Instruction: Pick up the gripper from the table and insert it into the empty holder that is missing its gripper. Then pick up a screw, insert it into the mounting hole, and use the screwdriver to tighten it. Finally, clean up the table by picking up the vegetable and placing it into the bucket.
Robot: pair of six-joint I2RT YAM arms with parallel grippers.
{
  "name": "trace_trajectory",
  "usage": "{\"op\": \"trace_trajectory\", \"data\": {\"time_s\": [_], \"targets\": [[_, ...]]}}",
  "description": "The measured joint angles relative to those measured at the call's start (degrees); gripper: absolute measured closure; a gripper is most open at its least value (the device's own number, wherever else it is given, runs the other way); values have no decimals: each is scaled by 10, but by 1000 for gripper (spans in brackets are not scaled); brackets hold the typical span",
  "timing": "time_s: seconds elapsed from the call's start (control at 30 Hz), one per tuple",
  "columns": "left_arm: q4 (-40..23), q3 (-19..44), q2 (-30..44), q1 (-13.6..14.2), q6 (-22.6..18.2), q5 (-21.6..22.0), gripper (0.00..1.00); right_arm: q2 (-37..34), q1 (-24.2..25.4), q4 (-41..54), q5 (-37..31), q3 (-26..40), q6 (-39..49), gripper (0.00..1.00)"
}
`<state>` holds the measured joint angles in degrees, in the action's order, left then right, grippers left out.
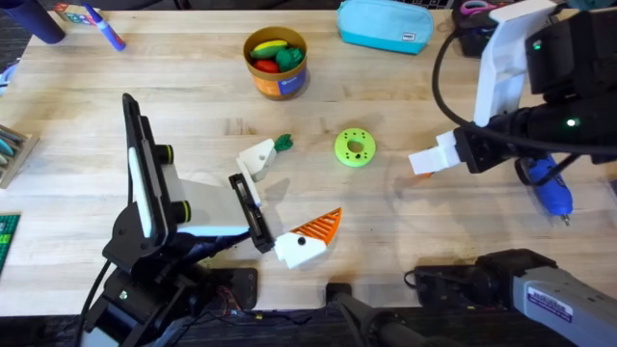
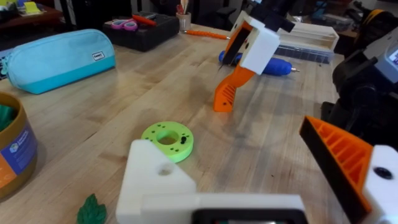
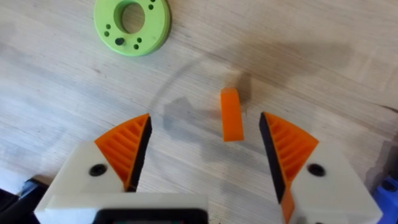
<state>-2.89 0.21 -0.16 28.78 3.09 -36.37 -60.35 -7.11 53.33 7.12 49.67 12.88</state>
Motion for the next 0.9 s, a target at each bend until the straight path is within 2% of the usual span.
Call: {"op": "trace_trajectory", "data": {"time_s": [0.43,0.9], "targets": [[0,1,2,0,0,24,11,-24,0,11,-37,2,4,27],[0,1,2,0,0,32,11,-51,1,34,-32,3,4,27]]}}
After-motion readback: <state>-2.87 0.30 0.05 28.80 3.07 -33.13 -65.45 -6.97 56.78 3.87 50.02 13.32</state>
